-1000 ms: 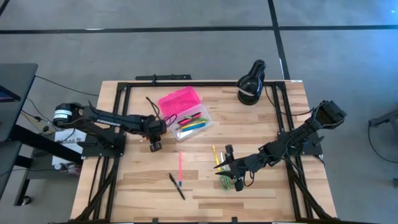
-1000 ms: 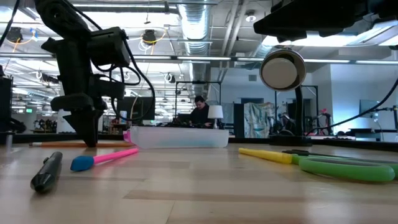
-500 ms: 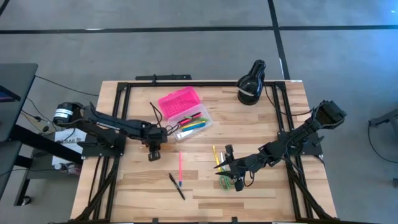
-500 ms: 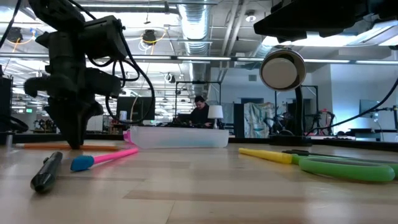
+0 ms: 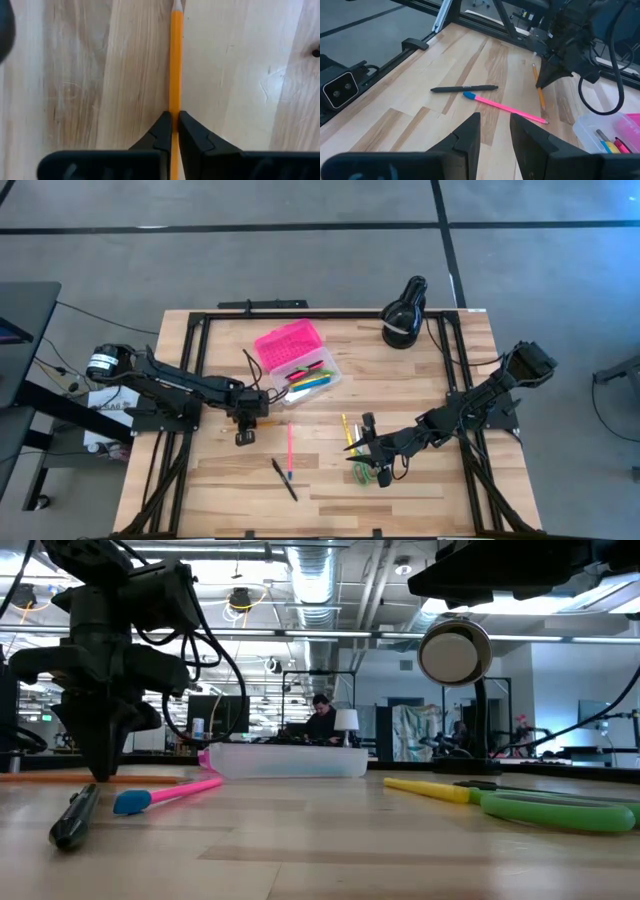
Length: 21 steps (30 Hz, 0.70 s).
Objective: Pick & place school supplies into a supply box
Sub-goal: Put the orange pencil into the black supply box
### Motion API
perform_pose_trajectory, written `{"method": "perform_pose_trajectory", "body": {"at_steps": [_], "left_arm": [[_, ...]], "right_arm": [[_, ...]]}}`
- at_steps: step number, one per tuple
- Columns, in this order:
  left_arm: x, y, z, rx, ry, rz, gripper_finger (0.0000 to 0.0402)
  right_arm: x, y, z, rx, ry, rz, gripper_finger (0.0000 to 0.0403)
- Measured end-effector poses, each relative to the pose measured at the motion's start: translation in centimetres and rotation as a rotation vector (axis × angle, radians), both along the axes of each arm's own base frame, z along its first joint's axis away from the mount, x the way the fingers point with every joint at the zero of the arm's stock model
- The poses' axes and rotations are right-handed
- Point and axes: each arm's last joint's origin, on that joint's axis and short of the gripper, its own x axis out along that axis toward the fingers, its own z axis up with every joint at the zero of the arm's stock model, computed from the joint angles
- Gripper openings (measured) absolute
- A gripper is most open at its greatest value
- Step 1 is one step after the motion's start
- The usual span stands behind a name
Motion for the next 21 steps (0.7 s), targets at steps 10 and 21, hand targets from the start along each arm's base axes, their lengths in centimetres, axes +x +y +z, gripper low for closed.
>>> {"method": "perform_pose_trajectory", "body": {"at_steps": [10, 21], "left_arm": [[-0.1, -0.8, 0.0, 0.07, -0.009, -0.008, 0.0072], [-0.5, -2.6, 0.0, 0.167, -0.013, -0.002, 0.0055]], "right_arm": [[0.0, 0.0, 0.0, 0.0, 0.0, 0.0, 0.0101], [0.0, 0.0, 0.0, 0.0, 0.0, 0.0, 0.0101]]}}
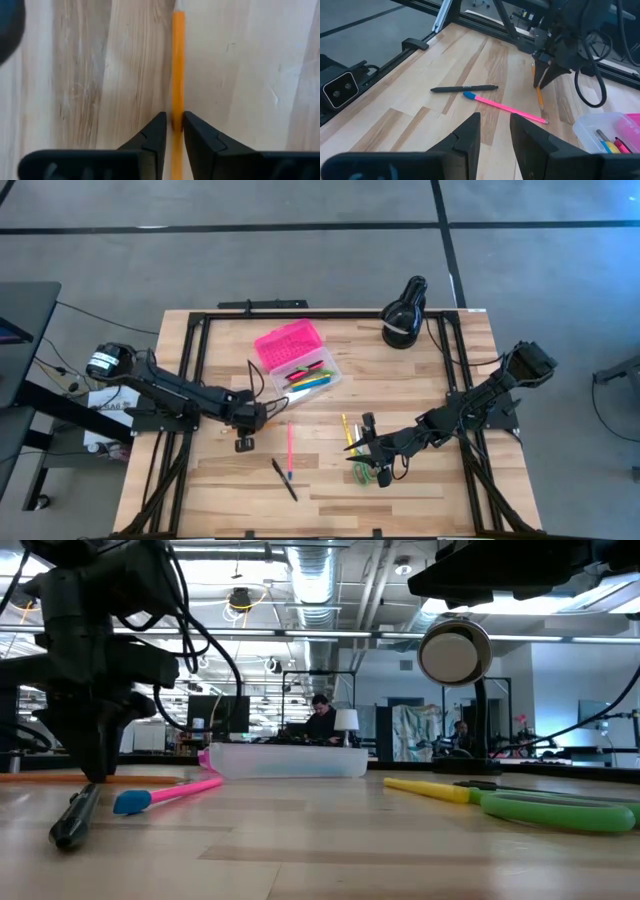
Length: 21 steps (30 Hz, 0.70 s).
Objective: Pick & place school supplies into a supply box
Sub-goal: Put the orange pencil into the black supply box
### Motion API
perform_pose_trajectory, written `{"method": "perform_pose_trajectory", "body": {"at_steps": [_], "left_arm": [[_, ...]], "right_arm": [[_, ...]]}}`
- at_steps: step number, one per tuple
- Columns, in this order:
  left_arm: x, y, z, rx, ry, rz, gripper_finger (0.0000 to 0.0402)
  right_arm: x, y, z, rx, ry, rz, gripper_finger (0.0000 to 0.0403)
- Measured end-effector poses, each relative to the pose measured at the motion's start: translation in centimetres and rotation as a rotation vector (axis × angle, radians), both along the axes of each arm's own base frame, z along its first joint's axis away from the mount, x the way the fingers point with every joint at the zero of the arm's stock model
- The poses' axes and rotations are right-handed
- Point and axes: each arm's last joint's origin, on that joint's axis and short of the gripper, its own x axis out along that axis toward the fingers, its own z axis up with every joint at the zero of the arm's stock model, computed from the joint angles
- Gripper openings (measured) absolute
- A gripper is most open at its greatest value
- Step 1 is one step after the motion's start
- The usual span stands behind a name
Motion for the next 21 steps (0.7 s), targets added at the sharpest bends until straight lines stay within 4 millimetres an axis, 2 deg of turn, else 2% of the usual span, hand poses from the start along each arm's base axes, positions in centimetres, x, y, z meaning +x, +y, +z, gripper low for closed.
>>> {"method": "perform_pose_trajectory", "body": {"at_steps": [8, 21], "left_arm": [[-0.24, -0.23, -0.02, -0.008, 0.02, 0.038, 0.0028], [0.22, -0.24, 0.07, -0.043, -0.022, -0.052, 0.0023]], "right_arm": [[0.0, 0.0, 0.0, 0.0, 0.0, 0.0, 0.0101], [0.0, 0.0, 0.0, 0.0, 0.0, 0.0, 0.0101]]}}
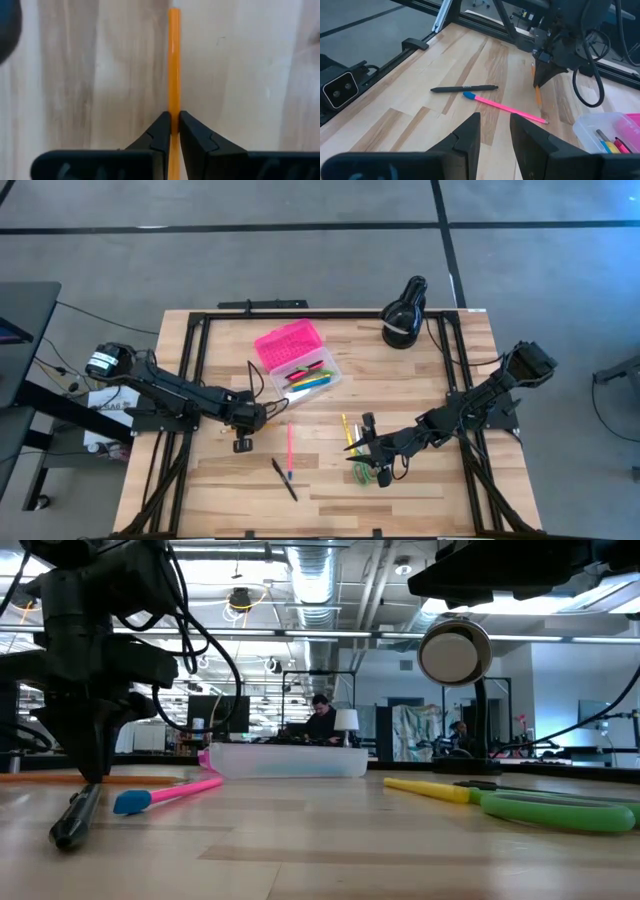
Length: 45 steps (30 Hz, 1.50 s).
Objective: Pick & place school supplies into a supply box
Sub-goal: Put the orange pencil into the black supply box
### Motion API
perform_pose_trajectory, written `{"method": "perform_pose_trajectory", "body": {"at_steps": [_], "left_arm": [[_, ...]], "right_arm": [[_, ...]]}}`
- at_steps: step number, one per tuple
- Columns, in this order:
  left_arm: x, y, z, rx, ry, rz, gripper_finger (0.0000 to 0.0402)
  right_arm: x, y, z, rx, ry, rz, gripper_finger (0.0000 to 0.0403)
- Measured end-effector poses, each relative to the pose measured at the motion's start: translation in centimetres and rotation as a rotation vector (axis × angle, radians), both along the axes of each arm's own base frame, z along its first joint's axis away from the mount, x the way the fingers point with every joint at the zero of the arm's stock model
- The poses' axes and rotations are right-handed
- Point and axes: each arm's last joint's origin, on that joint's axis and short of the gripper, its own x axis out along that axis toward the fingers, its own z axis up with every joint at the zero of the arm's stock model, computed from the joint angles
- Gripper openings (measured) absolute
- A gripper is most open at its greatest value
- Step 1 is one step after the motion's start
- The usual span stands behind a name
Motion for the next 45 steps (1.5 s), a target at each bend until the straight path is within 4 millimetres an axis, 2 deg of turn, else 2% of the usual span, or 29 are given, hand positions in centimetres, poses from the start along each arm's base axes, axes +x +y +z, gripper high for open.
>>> {"method": "perform_pose_trajectory", "body": {"at_steps": [13, 21, 26, 29, 34, 40, 45], "left_arm": [[1.3, -0.4, 0.7, -0.167, -0.078, -0.077, 0.0022], [4.0, -0.8, 4.2, -0.161, -0.224, -0.141, 0.0022], [6.0, -0.1, 7.0, -0.046, -0.34, -0.126, 0.0022], [6.9, 1.3, 8.4, 0.072, -0.391, -0.041, 0.0022], [8.1, 5.3, 10.3, 0.235, -0.476, 0.179, 0.0022], [8.6, 10.3, 11.1, 0.179, -0.591, 0.371, 0.0022], [9.0, 13.3, 9.7, 0.13, -0.569, 0.479, 0.0022]], "right_arm": [[0.0, 0.0, 0.0, 0.0, 0.0, 0.0, 0.0101], [0.0, 0.0, -0.1, -0.004, 0.007, 0.0, 0.0101], [0.0, 0.0, -0.1, -0.004, 0.008, 0.0, 0.0101], [0.0, 0.0, -0.1, -0.008, 0.013, 0.0, 0.0101], [-0.1, 0.0, -0.1, -0.008, 0.014, 0.0, 0.0101], [-0.1, 0.0, -0.2, -0.011, 0.02, 0.0, 0.0101], [-0.1, -0.1, -0.3, -0.015, 0.029, -0.001, 0.0101]]}}
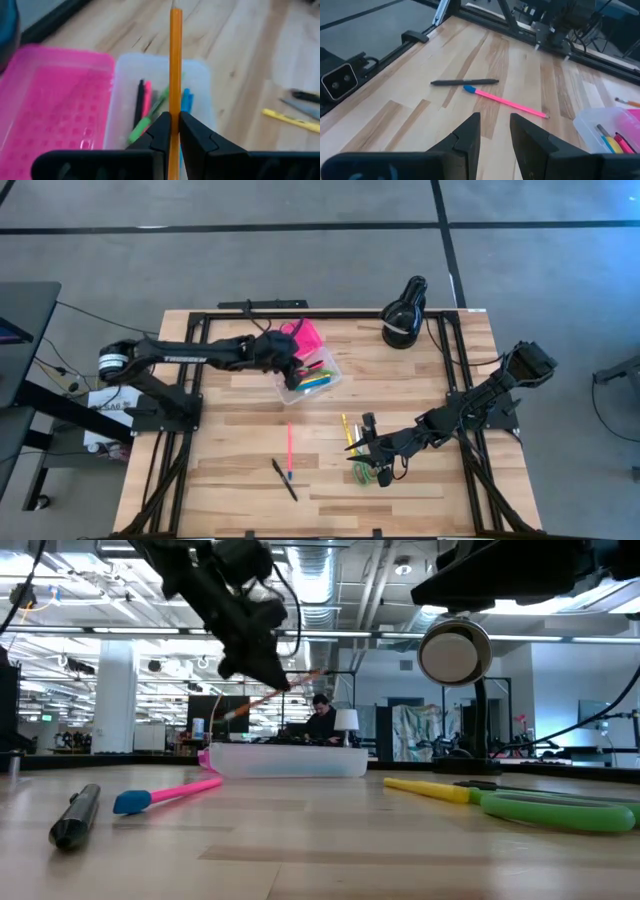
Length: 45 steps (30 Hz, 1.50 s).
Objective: Pick & place school supplies into a supply box
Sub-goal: Put the orange pencil into the black supply box, then put the right black pen into the black supply box
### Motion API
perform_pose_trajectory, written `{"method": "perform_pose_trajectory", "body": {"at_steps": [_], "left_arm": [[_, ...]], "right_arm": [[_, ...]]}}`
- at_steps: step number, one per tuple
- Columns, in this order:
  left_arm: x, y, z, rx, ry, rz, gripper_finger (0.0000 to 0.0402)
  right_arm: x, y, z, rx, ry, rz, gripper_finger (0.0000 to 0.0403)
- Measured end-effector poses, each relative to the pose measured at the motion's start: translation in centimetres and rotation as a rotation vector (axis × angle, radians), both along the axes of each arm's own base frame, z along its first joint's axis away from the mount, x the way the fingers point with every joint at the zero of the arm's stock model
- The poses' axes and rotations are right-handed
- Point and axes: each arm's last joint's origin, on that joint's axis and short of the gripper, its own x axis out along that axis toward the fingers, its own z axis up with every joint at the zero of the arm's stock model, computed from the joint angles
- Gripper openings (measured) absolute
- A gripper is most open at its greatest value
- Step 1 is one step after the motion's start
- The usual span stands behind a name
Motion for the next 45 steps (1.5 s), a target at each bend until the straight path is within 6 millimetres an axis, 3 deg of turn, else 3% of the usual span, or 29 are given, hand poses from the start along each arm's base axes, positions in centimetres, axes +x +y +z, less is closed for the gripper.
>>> {"method": "perform_pose_trajectory", "body": {"at_steps": [9, 16, 26, 29, 36, 41, 45], "left_arm": [[1.7, 2.2, -4.1, -0.098, 0.041, -0.044, 0.0022], [1.7, 2.5, -4.7, -0.076, 0.067, -0.071, 0.0031], [1.8, 2.4, -4.6, -0.054, 0.074, -0.106, 0.0125], [1.7, 2.0, -4.3, -0.063, 0.064, -0.187, 0.0144], [1.2, -1.6, -1.7, 0.025, 0.058, -0.389, 0.0144], [0.1, -6.4, 0.5, 0.124, 0.056, -0.513, 0.0132], [-1.3, -10.6, 0.8, 0.213, 0.076, -0.581, 0.0125]], "right_arm": [[-0.1, -0.1, -0.2, 0.007, 0.027, -0.009, 0.0101], [-0.1, -0.1, -0.3, 0.011, 0.035, -0.014, 0.0101], [-0.1, -0.1, -0.3, 0.025, 0.035, -0.02, 0.0101], [-0.2, -0.1, -0.5, 0.052, 0.059, -0.038, 0.0101], [-0.3, -0.8, -1.1, 0.128, 0.133, -0.158, 0.0101], [-0.2, -2.0, -1.7, 0.24, 0.202, -0.32, 0.0101], [-0.4, -2.7, -2.2, 0.339, 0.267, -0.433, 0.0101]]}}
